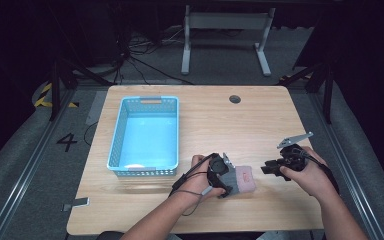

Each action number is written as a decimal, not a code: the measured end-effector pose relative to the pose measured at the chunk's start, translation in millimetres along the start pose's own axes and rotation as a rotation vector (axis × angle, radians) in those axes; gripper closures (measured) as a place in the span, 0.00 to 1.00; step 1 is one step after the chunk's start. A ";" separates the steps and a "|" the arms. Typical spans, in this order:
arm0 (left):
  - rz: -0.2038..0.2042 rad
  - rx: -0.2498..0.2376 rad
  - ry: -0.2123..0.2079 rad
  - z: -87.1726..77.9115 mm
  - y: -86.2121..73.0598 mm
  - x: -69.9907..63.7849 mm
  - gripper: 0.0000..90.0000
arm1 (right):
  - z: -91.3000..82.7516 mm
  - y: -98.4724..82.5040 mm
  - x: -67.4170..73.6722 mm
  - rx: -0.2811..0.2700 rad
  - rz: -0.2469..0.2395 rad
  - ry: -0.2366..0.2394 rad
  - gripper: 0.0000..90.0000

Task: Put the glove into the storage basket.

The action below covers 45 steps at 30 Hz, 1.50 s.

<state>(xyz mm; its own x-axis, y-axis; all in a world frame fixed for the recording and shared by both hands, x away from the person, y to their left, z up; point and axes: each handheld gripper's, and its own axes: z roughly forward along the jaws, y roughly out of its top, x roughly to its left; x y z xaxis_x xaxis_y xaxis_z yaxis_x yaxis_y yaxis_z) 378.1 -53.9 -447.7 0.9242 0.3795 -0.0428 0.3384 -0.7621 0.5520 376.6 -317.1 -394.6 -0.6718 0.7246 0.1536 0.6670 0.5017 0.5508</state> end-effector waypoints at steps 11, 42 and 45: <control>0.000 -0.091 0.002 1.9 -9.1 3.2 0.25 | -1.7 -1.2 -3.0 -0.014 0.019 0.007 0.72; -0.042 -0.100 -0.057 -39.9 -7.3 10.6 0.75 | -4.3 3.7 -13.2 -0.031 0.041 0.010 0.71; -0.034 -0.096 -0.058 -47.1 -5.7 10.6 0.75 | -2.4 7.0 -15.1 -0.032 0.037 0.012 0.71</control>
<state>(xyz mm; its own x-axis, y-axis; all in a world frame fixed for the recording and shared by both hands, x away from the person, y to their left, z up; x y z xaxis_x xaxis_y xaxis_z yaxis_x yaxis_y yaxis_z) 377.6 -20.8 -412.1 0.9221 0.3712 -0.1097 0.3540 -0.6941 0.6269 390.6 -325.7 -391.1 -0.6505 0.7369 0.1838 0.6813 0.4592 0.5701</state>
